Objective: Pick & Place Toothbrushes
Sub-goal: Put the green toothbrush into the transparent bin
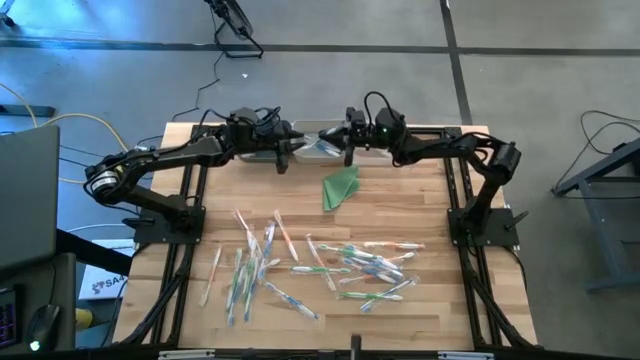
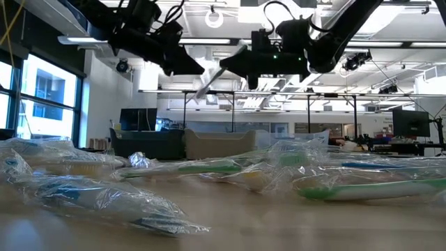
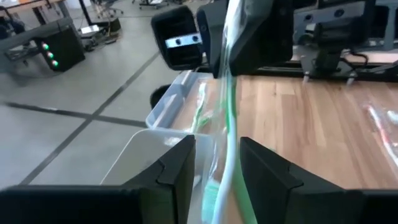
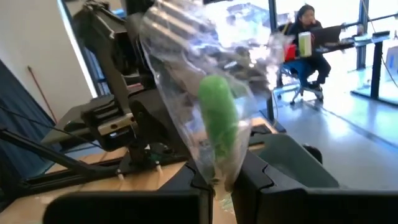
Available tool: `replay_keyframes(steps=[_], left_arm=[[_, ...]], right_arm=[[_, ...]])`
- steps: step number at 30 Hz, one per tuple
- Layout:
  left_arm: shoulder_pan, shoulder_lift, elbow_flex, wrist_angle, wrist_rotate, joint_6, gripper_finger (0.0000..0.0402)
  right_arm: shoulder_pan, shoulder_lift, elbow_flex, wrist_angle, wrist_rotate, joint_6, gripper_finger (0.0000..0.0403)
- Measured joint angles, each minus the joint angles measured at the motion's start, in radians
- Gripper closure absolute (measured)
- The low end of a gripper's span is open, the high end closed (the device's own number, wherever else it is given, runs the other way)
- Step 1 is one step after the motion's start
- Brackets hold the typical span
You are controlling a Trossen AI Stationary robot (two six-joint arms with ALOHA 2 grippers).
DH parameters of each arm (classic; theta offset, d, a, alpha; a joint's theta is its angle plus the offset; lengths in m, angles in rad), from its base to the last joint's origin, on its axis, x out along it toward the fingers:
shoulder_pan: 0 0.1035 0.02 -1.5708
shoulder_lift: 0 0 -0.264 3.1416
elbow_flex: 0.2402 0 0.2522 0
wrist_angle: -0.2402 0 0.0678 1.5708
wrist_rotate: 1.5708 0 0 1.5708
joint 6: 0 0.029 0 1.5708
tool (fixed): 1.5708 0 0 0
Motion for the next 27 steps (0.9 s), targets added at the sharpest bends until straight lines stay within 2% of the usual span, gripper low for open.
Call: replay_keyframes(steps=[6, 12, 16, 27], left_arm=[[0.002, 0.0, -0.086, 0.085, -0.006, 0.003, 0.0277], [0.077, -0.012, -0.209, 0.249, 0.024, -0.091, 0.0277], [0.111, -0.036, -0.238, 0.284, 0.104, -0.096, 0.0277], [0.11, -0.04, -0.246, 0.279, 0.106, -0.113, 0.0277]], right_arm=[[-0.021, -0.023, -0.016, -0.025, -0.016, 0.007, 0.0384], [-0.065, -0.082, -0.081, -0.044, 0.012, 0.006, 0.0384], [-0.088, -0.146, -0.144, -0.043, 0.1, 0.005, 0.0384], [-0.139, -0.355, -0.319, -0.183, 0.338, 0.003, 0.0384]])
